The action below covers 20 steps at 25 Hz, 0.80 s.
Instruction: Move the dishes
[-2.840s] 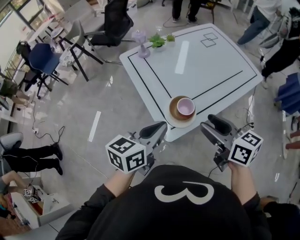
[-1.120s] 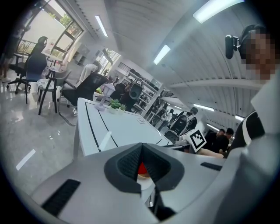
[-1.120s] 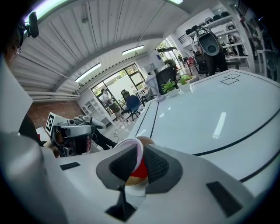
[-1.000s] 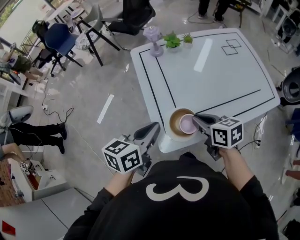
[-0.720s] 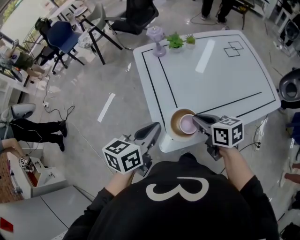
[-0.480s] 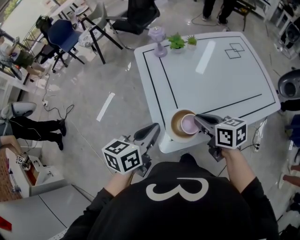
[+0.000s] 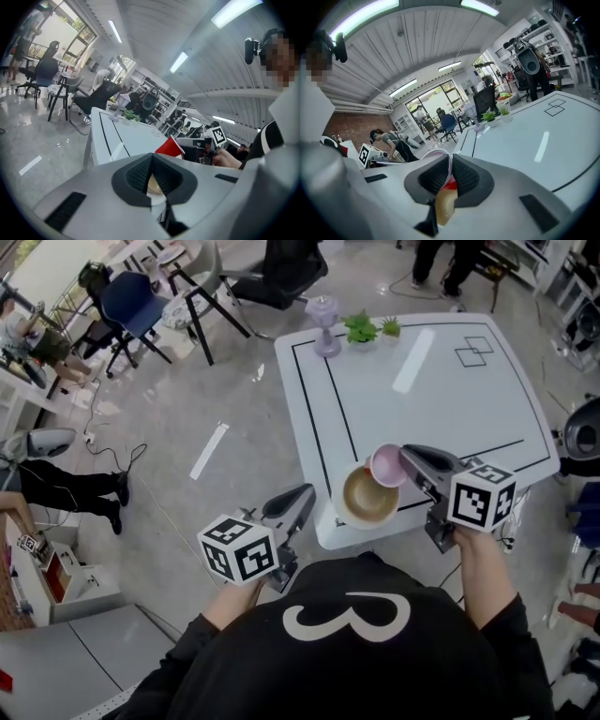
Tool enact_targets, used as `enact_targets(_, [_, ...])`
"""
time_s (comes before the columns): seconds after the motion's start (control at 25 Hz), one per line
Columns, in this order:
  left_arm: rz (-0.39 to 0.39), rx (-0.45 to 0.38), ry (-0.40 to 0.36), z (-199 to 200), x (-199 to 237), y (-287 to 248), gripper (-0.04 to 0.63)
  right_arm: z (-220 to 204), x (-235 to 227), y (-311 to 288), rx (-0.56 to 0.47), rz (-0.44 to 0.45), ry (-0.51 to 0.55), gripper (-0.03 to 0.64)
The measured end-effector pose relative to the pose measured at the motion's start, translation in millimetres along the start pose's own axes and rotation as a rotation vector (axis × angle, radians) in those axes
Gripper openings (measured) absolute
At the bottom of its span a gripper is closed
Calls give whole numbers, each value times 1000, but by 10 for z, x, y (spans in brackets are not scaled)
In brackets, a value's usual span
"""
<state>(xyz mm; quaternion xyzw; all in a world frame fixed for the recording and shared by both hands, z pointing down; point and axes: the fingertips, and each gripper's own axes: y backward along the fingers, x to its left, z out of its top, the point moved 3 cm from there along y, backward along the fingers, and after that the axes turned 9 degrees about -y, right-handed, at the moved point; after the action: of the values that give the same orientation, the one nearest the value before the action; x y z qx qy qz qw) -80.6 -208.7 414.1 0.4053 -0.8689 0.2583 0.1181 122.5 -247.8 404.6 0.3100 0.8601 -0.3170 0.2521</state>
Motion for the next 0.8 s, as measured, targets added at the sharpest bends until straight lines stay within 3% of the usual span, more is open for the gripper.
enact_targets(0.36, [46, -39, 6, 98, 124, 89, 3, 313, -303, -257, -34, -71, 21, 37])
enact_targets(0.8, [106, -43, 13, 130, 183, 201, 3, 253, -823, -593, 2, -176, -38, 37])
